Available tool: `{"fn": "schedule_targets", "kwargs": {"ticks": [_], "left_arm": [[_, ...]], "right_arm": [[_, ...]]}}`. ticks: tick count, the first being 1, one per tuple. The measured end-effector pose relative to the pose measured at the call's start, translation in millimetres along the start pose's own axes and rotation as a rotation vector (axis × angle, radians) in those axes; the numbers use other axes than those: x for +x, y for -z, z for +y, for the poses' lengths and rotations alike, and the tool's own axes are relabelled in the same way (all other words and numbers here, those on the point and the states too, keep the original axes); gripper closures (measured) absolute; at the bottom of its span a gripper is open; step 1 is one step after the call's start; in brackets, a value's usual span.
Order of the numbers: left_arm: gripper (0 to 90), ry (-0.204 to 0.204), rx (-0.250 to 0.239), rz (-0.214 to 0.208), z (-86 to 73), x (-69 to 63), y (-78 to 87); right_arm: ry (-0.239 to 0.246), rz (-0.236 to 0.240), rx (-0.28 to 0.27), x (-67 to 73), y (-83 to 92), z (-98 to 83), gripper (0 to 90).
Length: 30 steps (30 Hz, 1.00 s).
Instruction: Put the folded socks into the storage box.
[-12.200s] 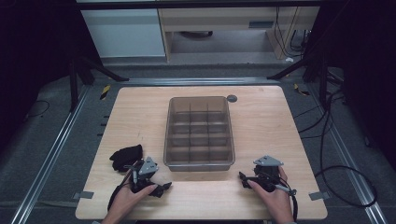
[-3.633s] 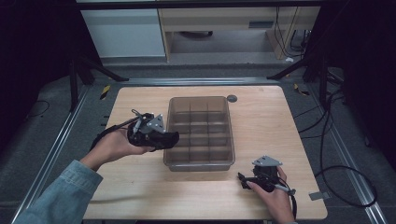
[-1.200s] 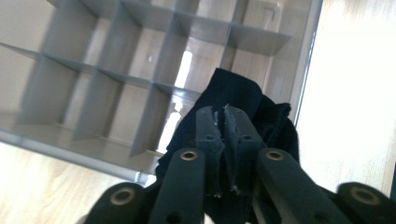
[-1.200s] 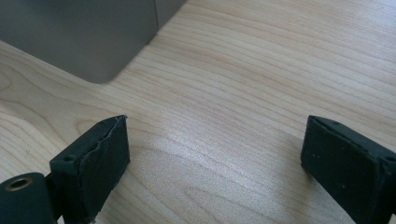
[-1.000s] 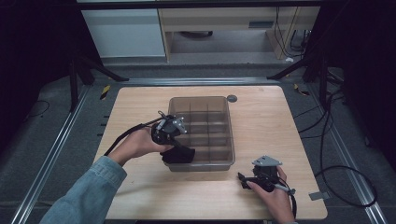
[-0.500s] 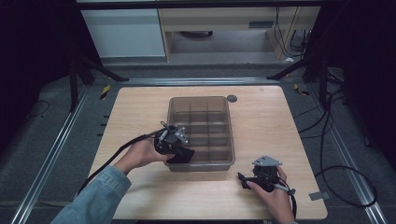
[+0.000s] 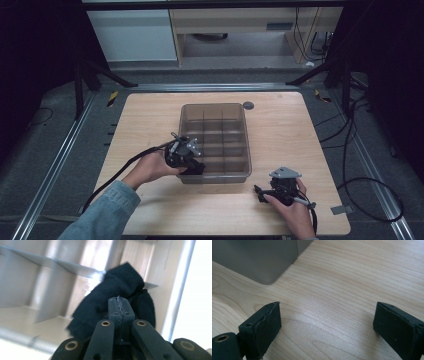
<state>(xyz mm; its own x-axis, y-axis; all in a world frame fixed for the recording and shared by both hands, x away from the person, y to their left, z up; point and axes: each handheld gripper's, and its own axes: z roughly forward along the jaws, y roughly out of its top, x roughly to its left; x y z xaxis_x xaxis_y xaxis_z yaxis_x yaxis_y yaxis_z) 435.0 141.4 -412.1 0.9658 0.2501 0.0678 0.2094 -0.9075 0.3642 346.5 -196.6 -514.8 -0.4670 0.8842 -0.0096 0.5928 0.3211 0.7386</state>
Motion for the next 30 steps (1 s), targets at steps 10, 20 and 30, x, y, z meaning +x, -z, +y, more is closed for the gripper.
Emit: {"fn": "schedule_targets", "kwargs": {"ticks": [10,20,30], "left_arm": [[89.9,0.01,0.051,0.049,-4.2,6.8,16.1],[90.0,0.035,0.065,0.04,-7.6,6.1,0.3],[90.0,0.029,0.076,0.028,-9.2,2.2,-8.4]], "right_arm": [[-0.003,-0.001,0.001,0.3,0.0,0.0,8.0],[-0.003,0.0,0.001,0.2,0.0,0.0,8.1],[-0.001,0.0,0.001,0.2,-0.1,0.1,8.1]]}}
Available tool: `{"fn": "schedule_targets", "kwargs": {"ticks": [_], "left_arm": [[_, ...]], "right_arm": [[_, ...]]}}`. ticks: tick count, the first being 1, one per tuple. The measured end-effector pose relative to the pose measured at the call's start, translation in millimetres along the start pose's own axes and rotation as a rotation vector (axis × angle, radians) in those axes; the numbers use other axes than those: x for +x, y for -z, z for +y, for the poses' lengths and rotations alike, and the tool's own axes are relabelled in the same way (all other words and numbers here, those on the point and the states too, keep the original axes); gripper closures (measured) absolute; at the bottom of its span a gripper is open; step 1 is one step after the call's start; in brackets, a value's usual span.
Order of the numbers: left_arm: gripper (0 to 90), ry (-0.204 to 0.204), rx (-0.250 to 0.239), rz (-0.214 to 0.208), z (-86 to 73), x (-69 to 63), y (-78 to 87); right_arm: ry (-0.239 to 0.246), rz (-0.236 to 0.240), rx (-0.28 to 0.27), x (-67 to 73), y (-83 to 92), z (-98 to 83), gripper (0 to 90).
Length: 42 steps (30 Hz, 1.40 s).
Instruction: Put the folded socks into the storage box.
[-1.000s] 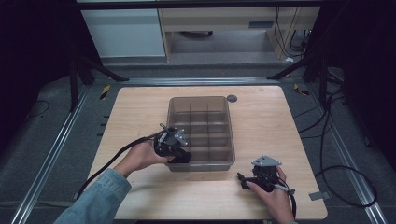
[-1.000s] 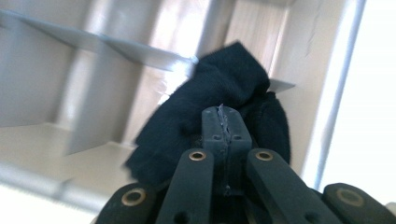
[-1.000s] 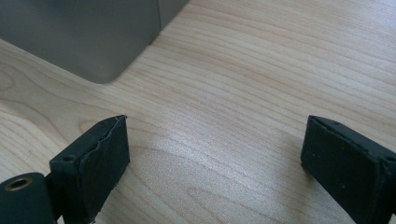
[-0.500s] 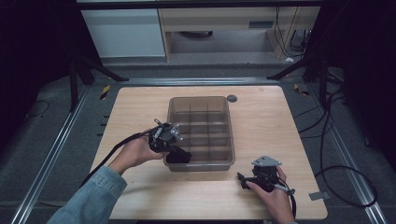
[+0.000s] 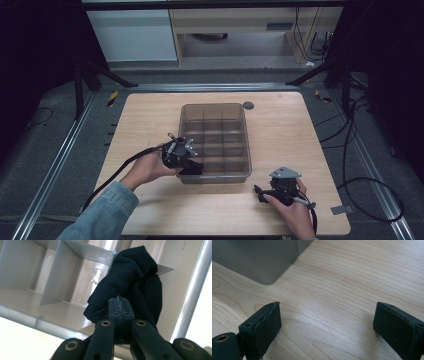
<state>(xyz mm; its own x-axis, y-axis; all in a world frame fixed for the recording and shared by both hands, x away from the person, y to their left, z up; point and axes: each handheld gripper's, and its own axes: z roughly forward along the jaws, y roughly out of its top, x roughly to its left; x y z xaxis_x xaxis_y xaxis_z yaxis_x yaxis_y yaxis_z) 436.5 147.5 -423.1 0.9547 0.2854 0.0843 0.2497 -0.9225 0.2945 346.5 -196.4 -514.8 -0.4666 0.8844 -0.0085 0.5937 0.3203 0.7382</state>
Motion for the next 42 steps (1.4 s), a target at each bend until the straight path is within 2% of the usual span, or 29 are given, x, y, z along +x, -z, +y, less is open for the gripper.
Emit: {"fn": "schedule_targets", "kwargs": {"ticks": [13,19,28,32,35,42], "left_arm": [[90.0,-0.001,-0.011,-0.008,-1.0,0.9,-0.5],[90.0,0.008,-0.009,-0.018,-1.6,-0.6,-7.0],[90.0,0.01,0.015,-0.026,1.2,-1.3,-11.3],[90.0,-0.001,0.054,-0.02,5.3,-2.8,-16.5],[90.0,-0.025,0.085,-0.006,8.5,-5.2,-19.0],[90.0,-0.023,0.088,-0.01,8.4,-4.8,-20.5]], "right_arm": [[0.0,0.0,0.0,0.0,0.0,0.0,8.1],[0.0,0.0,0.0,0.0,0.0,0.0,8.1],[0.001,0.002,0.0,-0.1,-0.1,0.1,8.1],[0.001,0.003,-0.003,0.2,-0.6,0.5,8.1],[0.0,0.003,-0.003,0.3,-0.7,0.5,8.1],[0.001,0.003,-0.003,0.2,-0.7,0.5,8.1]]}}
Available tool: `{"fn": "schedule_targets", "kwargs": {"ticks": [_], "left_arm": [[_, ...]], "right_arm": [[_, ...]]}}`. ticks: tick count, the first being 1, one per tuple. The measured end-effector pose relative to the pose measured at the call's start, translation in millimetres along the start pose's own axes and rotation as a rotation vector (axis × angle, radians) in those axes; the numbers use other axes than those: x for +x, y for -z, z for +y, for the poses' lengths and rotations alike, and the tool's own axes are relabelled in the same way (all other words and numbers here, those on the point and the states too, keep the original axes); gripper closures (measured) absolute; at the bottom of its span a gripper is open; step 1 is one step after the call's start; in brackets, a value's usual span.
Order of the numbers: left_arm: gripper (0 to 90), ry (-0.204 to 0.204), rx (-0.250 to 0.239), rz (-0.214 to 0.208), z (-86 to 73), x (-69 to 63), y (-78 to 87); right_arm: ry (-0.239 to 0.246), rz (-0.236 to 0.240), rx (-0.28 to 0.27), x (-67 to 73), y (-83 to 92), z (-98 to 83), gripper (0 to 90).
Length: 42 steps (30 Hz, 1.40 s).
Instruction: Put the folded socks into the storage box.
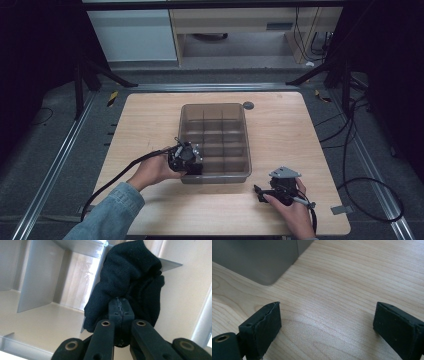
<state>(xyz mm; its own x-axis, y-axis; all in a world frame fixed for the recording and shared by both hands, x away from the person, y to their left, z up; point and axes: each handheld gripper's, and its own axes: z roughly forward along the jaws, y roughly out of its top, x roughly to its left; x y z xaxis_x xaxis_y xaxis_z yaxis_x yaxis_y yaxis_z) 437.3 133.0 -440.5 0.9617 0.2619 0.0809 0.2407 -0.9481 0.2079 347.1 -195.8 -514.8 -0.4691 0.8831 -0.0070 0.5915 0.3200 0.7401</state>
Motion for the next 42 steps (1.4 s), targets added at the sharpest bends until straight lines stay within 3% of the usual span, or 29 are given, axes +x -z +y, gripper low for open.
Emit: {"fn": "schedule_targets", "kwargs": {"ticks": [10,15,18,21,29,42], "left_arm": [[90.0,-0.017,-0.024,0.008,-2.7,-1.4,6.1],[89.9,0.002,-0.115,0.008,-5.5,-2.4,26.5],[90.0,-0.011,-0.14,0.032,-2.3,-3.1,37.7],[90.0,-0.022,-0.162,0.025,1.8,-4.3,42.2],[89.9,-0.004,-0.19,-0.002,11.5,-2.0,28.5],[89.9,-0.014,-0.136,0.018,16.9,-4.5,6.9]], "right_arm": [[0.0,0.0,0.0,0.0,0.0,0.1,8.1],[0.001,0.002,0.0,-0.2,0.1,0.0,8.1],[-0.001,0.001,0.001,0.1,0.2,-0.1,8.2],[-0.002,0.0,0.0,0.3,0.3,-0.2,8.1],[0.0,0.001,0.0,0.1,0.2,-0.1,8.1],[0.0,0.003,0.001,0.0,0.1,0.0,8.1]]}}
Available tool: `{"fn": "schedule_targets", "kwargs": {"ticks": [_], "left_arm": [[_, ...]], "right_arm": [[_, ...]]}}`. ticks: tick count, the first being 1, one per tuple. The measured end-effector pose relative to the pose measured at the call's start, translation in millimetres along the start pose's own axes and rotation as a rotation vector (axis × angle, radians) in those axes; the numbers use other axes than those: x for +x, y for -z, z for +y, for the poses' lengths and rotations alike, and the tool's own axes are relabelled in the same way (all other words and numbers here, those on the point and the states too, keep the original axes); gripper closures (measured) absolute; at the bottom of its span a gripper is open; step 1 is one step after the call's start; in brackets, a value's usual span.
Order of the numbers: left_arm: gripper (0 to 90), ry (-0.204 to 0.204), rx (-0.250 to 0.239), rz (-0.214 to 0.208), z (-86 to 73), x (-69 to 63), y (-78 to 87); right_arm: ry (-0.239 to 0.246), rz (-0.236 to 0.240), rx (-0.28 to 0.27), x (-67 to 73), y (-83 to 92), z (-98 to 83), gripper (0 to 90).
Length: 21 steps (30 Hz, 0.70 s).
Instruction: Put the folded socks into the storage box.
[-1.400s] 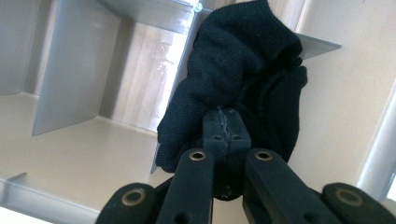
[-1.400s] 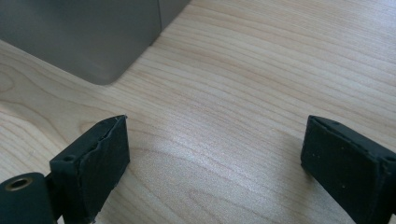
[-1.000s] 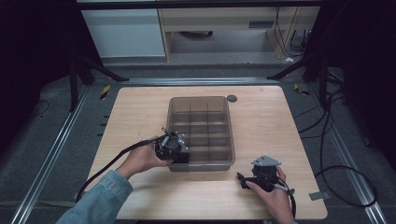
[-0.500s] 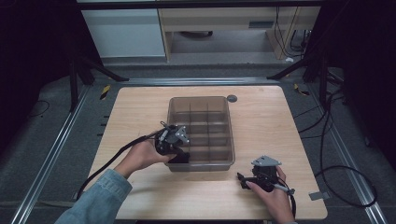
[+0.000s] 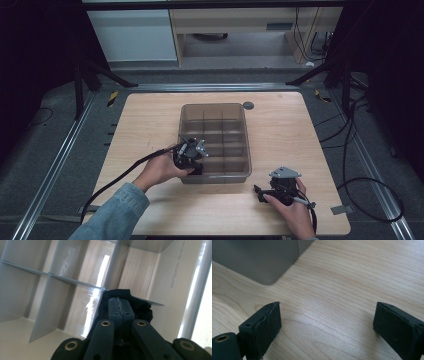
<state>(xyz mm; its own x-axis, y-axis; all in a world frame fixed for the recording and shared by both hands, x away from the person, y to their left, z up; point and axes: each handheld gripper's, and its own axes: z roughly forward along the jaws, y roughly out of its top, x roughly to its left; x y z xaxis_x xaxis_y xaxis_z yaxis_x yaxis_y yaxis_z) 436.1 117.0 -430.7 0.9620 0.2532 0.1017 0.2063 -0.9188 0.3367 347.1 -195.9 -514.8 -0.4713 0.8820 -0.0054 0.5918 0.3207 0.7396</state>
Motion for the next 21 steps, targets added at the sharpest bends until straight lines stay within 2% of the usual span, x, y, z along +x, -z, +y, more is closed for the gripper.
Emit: {"fn": "schedule_targets", "kwargs": {"ticks": [5,10,15,18,19,21], "left_arm": [[90.0,-0.003,0.03,-0.011,0.9,-0.2,-7.7],[90.0,0.012,0.034,-0.024,0.9,1.5,-9.0],[90.0,0.009,0.022,-0.024,-0.2,1.3,-5.6],[90.0,0.019,-0.009,-0.008,-1.5,1.7,8.7],[90.0,0.019,-0.009,-0.008,-1.5,1.7,8.7],[90.0,0.021,-0.042,0.005,-4.2,2.7,26.3]], "right_arm": [[0.002,0.001,0.0,-0.2,-0.1,0.1,8.1],[0.003,0.0,-0.001,-0.4,-0.3,0.2,8.1],[0.004,0.002,-0.001,-0.5,-0.2,0.2,8.1],[0.003,0.002,-0.001,-0.4,-0.2,0.1,8.2],[0.003,0.002,-0.001,-0.4,-0.2,0.1,8.2],[0.004,0.002,-0.001,-0.5,-0.2,0.1,8.2]]}}
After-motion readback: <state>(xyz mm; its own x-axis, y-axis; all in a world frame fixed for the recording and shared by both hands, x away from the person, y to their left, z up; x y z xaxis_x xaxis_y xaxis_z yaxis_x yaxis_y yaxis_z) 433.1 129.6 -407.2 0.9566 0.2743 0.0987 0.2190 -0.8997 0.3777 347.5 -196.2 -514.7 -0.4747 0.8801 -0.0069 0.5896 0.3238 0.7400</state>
